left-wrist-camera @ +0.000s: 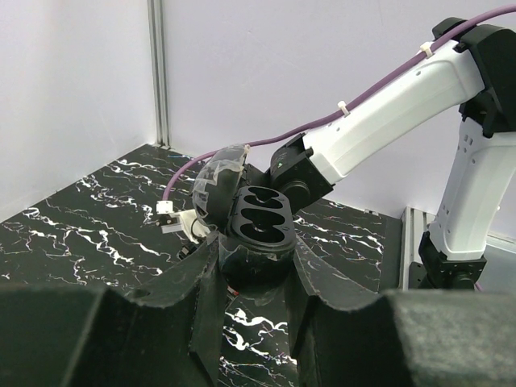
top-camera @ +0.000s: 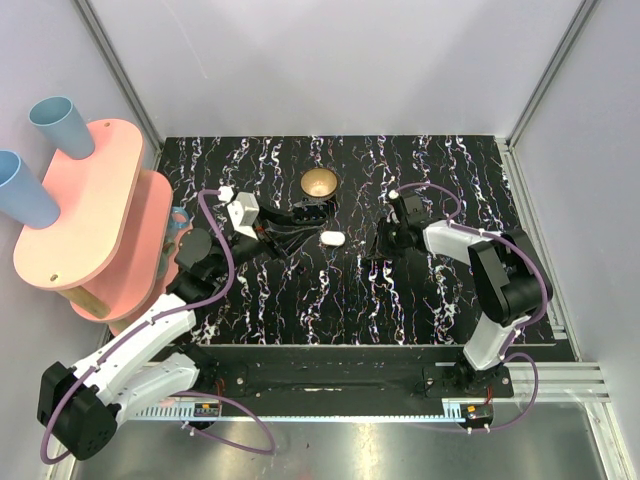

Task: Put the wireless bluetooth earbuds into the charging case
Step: Pick up the right earbud from the center of the board.

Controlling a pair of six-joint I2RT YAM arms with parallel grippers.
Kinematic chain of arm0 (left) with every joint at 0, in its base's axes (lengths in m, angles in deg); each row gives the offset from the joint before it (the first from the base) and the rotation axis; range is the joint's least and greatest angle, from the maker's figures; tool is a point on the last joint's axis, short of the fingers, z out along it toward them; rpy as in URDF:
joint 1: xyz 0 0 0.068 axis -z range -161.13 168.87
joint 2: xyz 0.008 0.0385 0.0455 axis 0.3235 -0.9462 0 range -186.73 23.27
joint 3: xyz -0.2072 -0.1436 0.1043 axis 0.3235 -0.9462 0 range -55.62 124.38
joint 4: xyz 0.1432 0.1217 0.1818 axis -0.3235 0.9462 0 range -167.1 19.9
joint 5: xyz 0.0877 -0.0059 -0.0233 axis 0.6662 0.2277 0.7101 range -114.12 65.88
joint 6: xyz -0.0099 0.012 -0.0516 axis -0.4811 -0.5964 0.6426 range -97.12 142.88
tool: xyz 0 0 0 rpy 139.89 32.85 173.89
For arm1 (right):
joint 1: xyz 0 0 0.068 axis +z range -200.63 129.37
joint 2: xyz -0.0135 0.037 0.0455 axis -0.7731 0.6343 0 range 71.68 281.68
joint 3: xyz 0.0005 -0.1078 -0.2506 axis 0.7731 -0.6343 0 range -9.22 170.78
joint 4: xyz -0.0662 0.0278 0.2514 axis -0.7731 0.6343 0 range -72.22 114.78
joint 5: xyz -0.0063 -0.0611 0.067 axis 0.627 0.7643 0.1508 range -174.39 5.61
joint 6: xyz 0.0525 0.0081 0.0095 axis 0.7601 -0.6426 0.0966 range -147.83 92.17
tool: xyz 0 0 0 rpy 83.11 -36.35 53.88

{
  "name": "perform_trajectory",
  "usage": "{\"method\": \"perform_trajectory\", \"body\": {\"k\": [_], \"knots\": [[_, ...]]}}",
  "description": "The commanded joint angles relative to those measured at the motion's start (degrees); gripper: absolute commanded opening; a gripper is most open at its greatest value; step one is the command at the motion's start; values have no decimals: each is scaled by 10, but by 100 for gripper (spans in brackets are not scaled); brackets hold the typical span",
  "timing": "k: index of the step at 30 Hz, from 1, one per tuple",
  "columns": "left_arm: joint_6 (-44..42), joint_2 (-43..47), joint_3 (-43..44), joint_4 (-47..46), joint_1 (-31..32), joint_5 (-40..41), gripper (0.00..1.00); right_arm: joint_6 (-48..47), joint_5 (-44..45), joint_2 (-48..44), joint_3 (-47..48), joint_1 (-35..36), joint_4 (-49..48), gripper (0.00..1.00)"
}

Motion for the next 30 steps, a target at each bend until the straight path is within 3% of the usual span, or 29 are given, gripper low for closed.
{"method": "perform_trajectory", "body": {"k": [1,30], "knots": [[5,2,14,-34,-3,-12,0,-4,17,3,20,-3,-18,28],[9,-12,15,-32,-3,-12,0,-13,-32,7,1,-3,-23,27]]}}
